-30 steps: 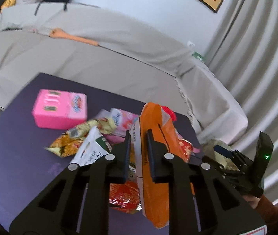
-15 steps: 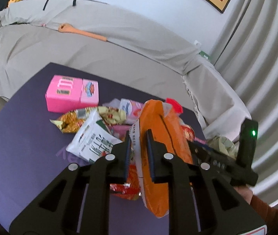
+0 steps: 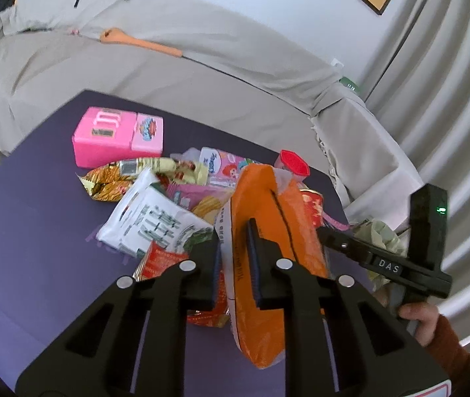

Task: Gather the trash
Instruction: 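Grasp the orange bag with the left tool while the right tool grasps the red cup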

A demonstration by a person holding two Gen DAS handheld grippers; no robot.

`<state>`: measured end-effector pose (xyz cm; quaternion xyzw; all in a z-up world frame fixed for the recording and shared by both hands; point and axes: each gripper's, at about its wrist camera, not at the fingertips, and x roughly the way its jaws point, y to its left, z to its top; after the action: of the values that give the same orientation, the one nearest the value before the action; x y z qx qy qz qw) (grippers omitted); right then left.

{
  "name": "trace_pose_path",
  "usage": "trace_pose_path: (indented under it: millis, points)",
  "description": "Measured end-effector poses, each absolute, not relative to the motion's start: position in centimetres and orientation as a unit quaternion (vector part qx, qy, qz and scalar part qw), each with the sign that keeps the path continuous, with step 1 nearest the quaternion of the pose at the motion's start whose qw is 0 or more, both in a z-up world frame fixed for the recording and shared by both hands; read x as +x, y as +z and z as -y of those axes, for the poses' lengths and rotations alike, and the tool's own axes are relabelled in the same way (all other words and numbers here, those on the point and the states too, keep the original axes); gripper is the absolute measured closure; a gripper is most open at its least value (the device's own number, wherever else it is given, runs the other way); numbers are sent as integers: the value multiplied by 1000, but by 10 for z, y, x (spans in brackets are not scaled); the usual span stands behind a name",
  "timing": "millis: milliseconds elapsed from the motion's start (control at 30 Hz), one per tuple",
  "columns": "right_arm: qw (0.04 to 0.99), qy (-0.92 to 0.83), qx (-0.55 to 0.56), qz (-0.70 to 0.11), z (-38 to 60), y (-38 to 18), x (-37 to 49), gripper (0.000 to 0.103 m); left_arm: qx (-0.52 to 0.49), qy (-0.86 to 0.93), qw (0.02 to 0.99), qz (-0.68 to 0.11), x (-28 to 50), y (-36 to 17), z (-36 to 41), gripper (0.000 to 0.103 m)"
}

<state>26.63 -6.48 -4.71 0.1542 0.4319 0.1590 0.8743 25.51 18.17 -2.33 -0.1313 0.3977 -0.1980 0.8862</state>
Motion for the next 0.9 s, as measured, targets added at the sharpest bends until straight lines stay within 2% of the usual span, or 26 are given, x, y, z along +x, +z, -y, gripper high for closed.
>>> trace_pose_path:
  millis: [67,267,300,367,433,533,733,900]
  points:
    - [885,144,117,-426,66,-39,260,83,-121,-193,893,-388,252,-17,-179,94]
    - [902,111,90,-407,82,-29,242,82,-111,-200,909,-348,245,15,-171,97]
    - [905,106,90,-401,82,-29,240,77,-109,-200,913,-339,245,20,-171,98]
    - [906,113,100,-396,84,-28,238,61,-105,-198,919,-324,246,31,-171,98]
    - [904,125,116,-392,81,-29,243,54,-108,-196,922,-318,247,37,-173,98]
    - [899,101,120,-408,71,-37,263,53,-114,-187,925,-311,249,42,-182,98]
    - [888,109,110,-432,45,-54,302,38,-136,-177,920,-322,253,32,-207,98]
    - [872,117,93,-466,34,-57,318,35,-151,-178,911,-341,258,16,-214,98]
